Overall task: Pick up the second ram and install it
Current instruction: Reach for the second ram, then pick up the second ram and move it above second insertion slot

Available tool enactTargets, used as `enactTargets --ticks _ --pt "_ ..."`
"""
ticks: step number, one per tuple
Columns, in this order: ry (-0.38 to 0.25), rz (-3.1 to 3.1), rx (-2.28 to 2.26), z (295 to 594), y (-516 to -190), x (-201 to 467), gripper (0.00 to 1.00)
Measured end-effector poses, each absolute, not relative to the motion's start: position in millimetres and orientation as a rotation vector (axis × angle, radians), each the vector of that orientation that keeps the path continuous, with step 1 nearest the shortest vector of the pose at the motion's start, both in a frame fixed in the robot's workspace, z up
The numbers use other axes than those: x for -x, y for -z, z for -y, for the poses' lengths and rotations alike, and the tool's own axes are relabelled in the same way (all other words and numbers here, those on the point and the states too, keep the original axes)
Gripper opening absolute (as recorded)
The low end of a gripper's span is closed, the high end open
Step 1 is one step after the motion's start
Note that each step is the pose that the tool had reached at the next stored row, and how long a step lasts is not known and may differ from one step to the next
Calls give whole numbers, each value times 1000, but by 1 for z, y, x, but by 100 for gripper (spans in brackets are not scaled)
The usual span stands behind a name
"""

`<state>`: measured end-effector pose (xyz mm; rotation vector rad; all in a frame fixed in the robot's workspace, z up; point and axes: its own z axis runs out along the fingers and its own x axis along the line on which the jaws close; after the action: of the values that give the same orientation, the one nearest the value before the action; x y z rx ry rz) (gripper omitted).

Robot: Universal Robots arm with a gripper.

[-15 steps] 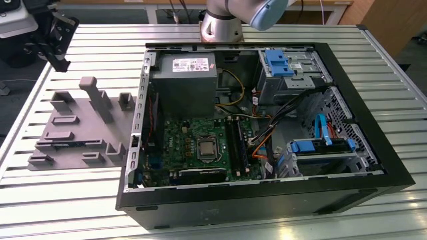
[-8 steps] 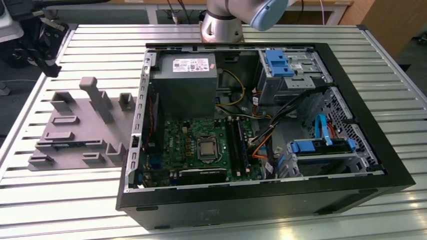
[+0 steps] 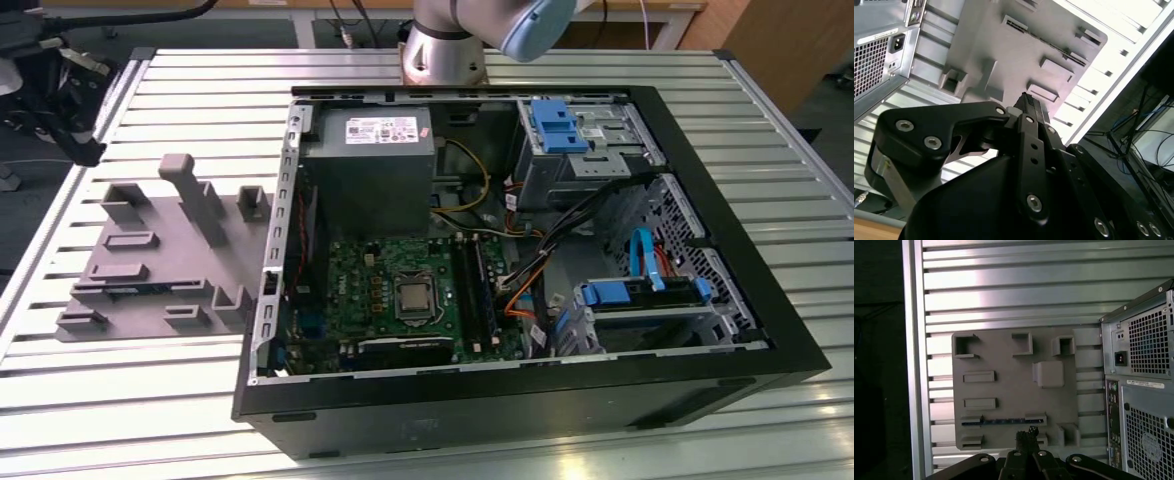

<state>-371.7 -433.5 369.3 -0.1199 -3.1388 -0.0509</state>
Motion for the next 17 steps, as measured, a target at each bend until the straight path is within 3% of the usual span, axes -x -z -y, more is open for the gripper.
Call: enactTargets --ticks 17 --pt "49 3137 119 442 -365 394 11"
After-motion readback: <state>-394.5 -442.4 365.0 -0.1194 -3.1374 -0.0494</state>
